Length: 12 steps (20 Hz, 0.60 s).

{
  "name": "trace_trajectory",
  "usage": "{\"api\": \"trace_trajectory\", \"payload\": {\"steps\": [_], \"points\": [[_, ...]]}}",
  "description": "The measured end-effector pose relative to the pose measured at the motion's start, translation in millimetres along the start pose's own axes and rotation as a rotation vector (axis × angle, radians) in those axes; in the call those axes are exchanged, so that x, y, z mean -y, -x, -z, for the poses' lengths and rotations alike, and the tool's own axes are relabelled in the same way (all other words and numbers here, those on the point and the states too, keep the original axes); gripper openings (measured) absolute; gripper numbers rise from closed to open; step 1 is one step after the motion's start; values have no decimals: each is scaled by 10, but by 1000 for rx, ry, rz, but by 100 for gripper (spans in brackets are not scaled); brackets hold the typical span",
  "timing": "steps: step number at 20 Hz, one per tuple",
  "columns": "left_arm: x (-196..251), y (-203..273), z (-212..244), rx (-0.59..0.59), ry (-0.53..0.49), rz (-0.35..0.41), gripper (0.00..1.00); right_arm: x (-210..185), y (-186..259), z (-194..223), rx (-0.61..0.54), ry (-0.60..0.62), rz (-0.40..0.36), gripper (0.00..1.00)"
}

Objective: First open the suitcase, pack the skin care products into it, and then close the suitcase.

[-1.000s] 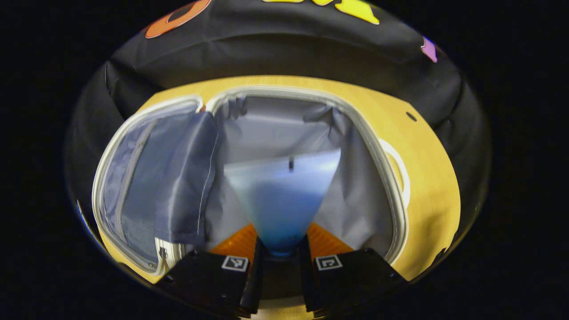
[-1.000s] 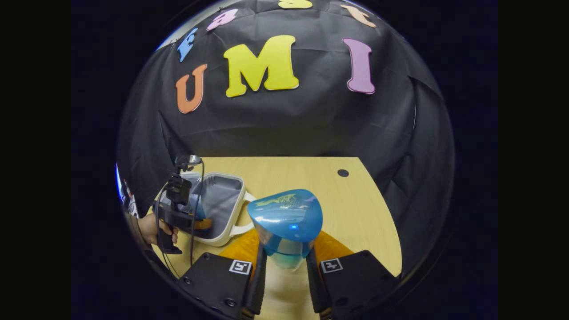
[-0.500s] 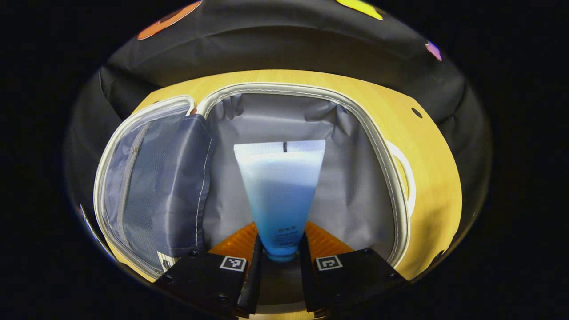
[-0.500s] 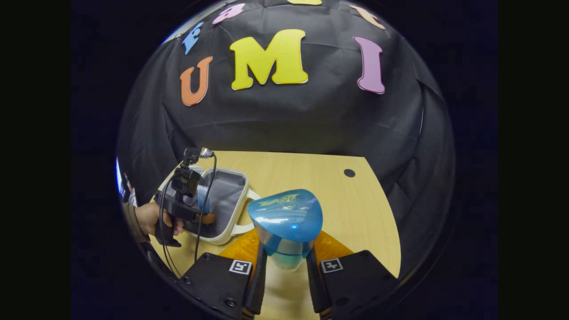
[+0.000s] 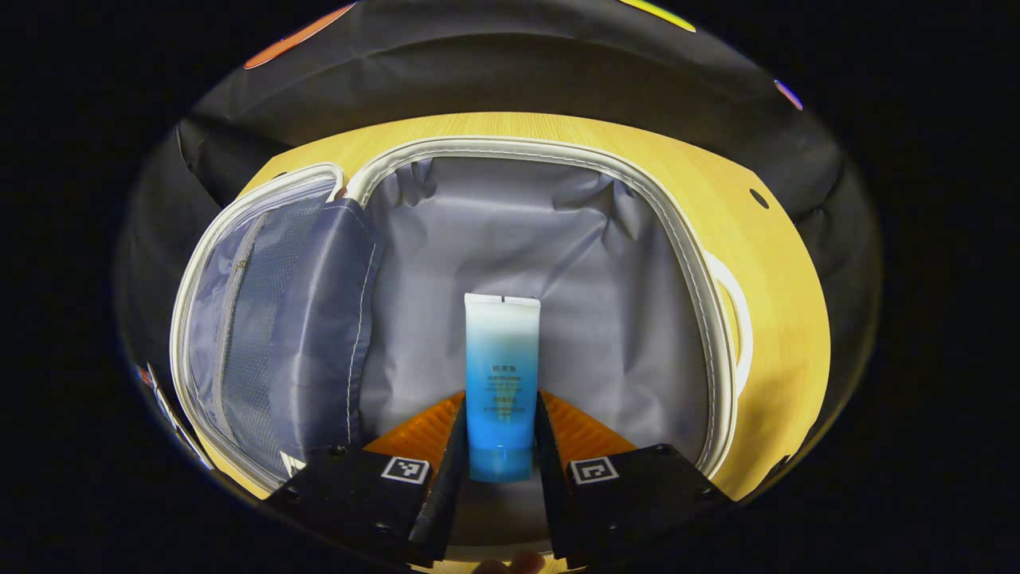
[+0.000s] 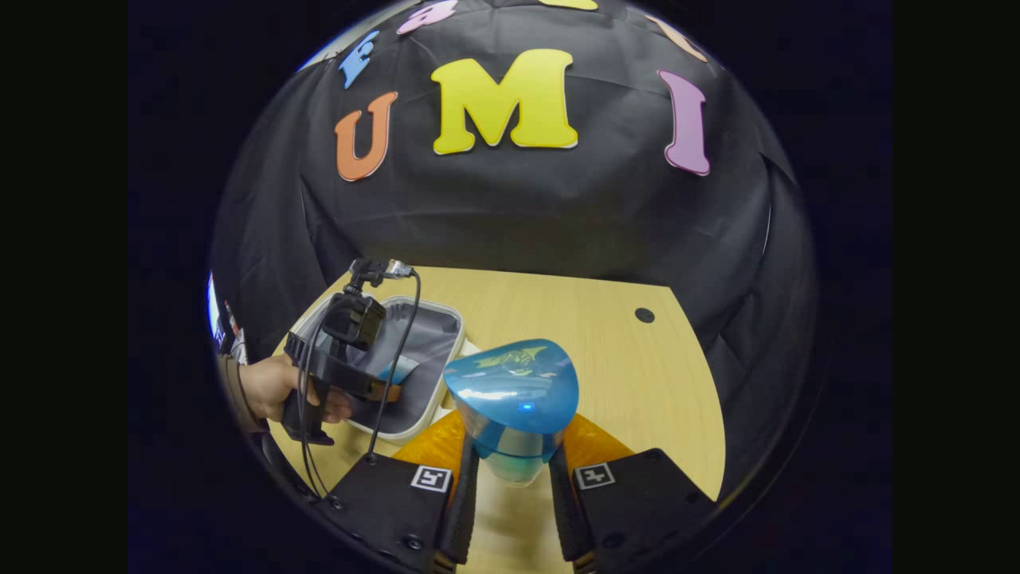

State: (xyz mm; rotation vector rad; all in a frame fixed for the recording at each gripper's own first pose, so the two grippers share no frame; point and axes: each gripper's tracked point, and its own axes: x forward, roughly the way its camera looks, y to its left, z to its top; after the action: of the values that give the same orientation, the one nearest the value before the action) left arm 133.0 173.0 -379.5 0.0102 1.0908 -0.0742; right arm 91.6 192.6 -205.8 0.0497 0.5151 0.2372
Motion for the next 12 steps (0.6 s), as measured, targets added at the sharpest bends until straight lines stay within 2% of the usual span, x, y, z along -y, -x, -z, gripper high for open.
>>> {"api": "trace_trajectory", "payload": {"steps": [3, 5, 6, 7, 10, 12], "points": [[105, 370, -207, 136, -22, 39, 54, -127, 24, -2, -1, 27, -4, 39], [88, 777, -366, 258, -83, 43, 62, -259, 22, -5, -1, 44, -21, 39], [25, 988, -427, 320, -104, 30, 78, -337, 0, -23, -1, 52, -33, 39], [-31, 1192, -453, 375, -119, 22, 89, -430, -29, -37, -1, 56, -46, 39], [-355, 1818, -488, 523, -151, -56, 94, -789, -204, -113, -9, 46, -94, 37], [-631, 2052, -423, 565, -154, -118, 99, -1074, -384, -121, -32, 40, -126, 39]]}}
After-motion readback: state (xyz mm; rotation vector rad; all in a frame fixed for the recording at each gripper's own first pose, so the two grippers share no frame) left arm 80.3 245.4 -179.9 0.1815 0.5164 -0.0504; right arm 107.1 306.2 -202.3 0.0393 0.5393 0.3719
